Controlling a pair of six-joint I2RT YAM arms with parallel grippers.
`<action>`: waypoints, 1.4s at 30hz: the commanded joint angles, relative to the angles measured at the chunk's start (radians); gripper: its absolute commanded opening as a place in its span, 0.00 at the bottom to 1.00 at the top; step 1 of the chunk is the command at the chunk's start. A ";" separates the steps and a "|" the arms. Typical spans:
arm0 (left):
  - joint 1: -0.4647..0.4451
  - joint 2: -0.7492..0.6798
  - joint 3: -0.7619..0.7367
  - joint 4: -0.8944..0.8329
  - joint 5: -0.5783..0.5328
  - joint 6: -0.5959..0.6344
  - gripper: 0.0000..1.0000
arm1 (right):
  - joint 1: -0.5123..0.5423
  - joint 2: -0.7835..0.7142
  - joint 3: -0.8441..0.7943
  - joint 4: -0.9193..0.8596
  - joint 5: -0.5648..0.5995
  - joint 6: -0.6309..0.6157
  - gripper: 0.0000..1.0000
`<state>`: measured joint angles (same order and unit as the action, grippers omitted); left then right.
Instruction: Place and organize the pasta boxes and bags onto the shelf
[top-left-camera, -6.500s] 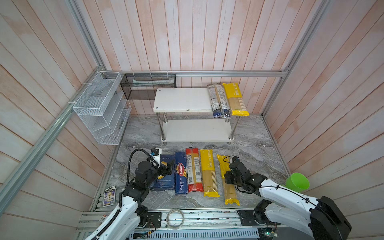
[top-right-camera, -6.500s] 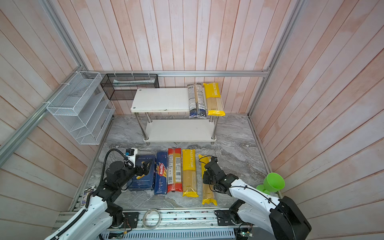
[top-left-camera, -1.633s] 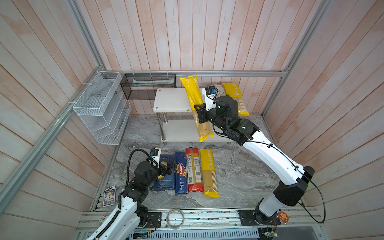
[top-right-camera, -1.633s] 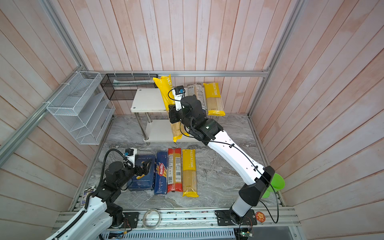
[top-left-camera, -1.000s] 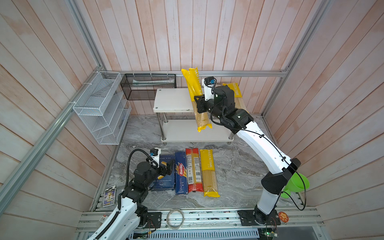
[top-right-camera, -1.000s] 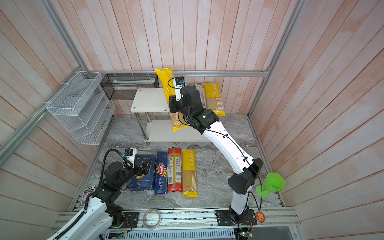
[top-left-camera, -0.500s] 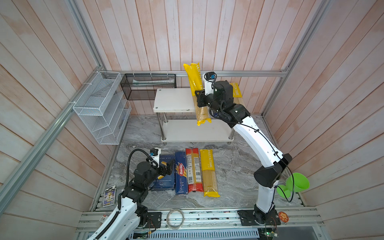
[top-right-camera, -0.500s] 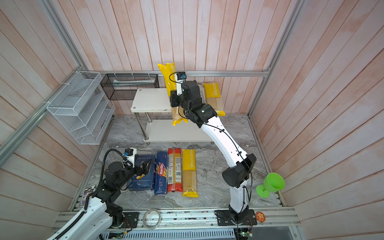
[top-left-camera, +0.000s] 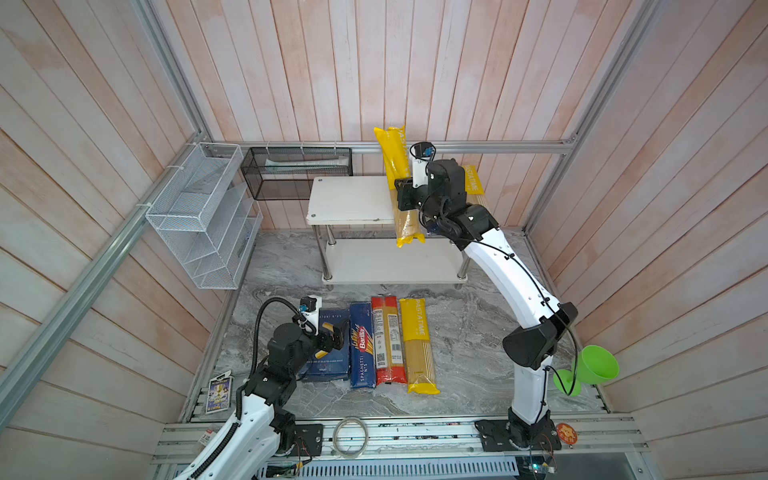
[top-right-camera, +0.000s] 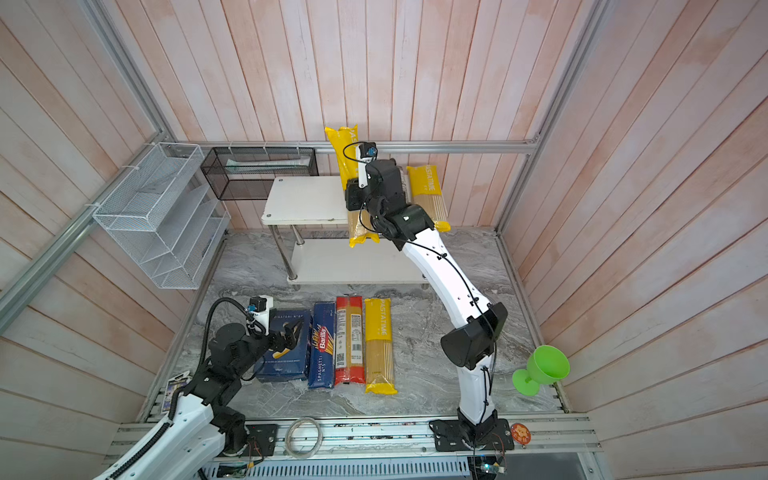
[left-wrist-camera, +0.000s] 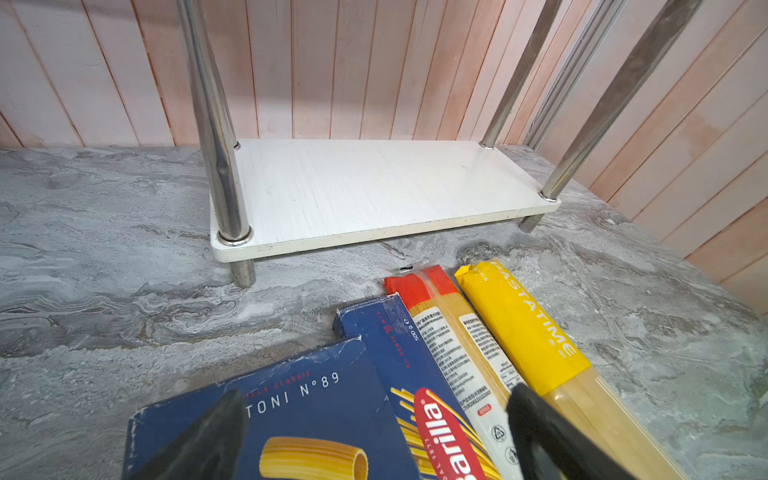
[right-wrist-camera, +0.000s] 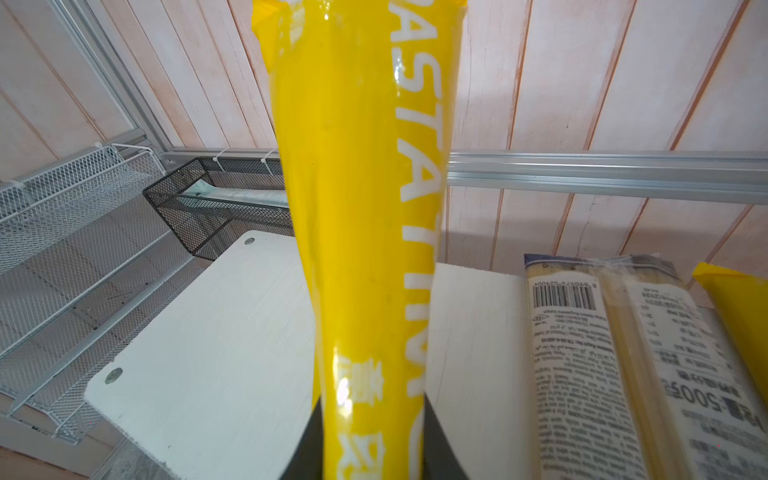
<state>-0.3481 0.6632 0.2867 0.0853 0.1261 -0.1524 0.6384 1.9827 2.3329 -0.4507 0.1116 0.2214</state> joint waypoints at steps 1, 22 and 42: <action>-0.005 -0.014 -0.003 0.004 0.000 0.010 1.00 | -0.029 0.011 0.072 0.109 0.001 0.023 0.06; -0.004 -0.008 -0.001 0.005 0.001 0.010 1.00 | -0.082 0.086 0.063 0.148 -0.025 0.110 0.14; -0.004 -0.012 -0.001 0.004 0.000 0.010 1.00 | -0.106 0.091 0.038 0.190 -0.086 0.211 0.31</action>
<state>-0.3481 0.6636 0.2867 0.0853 0.1261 -0.1524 0.5419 2.0785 2.3669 -0.3626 0.0139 0.4271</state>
